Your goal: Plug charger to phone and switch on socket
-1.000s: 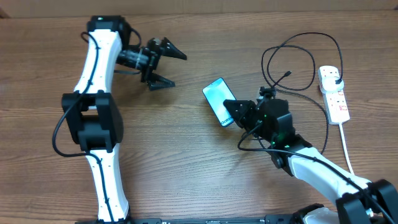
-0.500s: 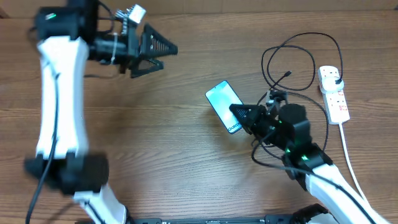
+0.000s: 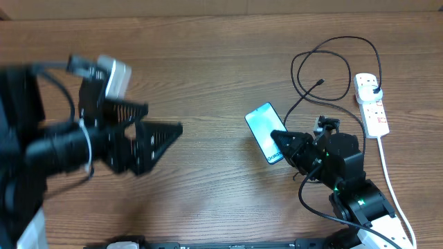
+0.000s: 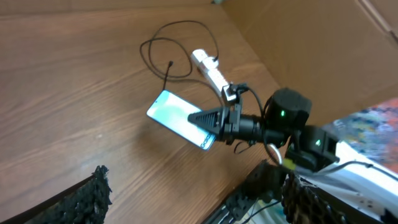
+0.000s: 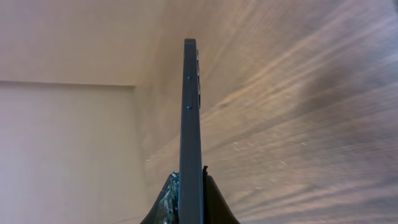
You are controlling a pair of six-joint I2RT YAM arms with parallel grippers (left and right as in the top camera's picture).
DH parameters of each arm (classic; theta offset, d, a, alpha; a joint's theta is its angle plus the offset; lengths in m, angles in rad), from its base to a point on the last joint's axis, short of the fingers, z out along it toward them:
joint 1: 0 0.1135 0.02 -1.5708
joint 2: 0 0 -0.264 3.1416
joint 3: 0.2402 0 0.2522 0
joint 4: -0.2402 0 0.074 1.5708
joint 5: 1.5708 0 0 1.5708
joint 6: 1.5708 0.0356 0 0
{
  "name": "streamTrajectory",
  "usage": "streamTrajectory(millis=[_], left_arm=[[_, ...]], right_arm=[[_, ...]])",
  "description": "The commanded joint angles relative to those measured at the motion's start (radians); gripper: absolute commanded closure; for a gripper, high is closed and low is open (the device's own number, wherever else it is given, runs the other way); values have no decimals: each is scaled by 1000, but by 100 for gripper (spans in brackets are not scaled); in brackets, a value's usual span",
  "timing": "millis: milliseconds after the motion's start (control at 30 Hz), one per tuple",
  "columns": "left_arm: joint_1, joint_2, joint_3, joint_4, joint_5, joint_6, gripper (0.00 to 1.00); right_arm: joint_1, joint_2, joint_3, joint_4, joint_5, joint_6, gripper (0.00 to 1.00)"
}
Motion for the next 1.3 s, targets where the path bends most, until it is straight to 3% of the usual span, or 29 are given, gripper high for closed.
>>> streamTrajectory(millis=[0, 167, 267, 367, 533, 700, 867, 1100, 1200, 1267], left_arm=[[10, -66, -142, 7, -66, -9, 9], [10, -172, -414, 174, -69, -158, 8], [10, -206, -643, 387, -84, -369, 7], [10, -187, -805, 520, -99, -558, 4], [9, -92, -986, 657, -91, -719, 1], [9, 45, -1035, 671, -94, -745, 0], [9, 196, -1035, 692, -85, -861, 0], [-4, 316, -1035, 985, 257, -785, 0], [-11, 312, -1035, 1088, 399, -723, 6], [-11, 296, -1035, 1086, 439, -659, 0]], right_arm=[[-2, -16, 14, -17, 13, -1, 96], [-2, -16, 14, -22, 3, -8, 96], [-2, -16, 14, -23, -21, -8, 96], [-2, -16, 14, -23, -29, -8, 96], [-2, -2, 14, 0, -11, -8, 96], [-2, 53, 14, 36, -1, -3, 96], [-2, 139, 14, 90, -2, 45, 96], [-2, 195, 14, 235, -3, 75, 96], [-2, 195, 14, 292, -28, 75, 96], [-2, 195, 14, 298, -34, 75, 96]])
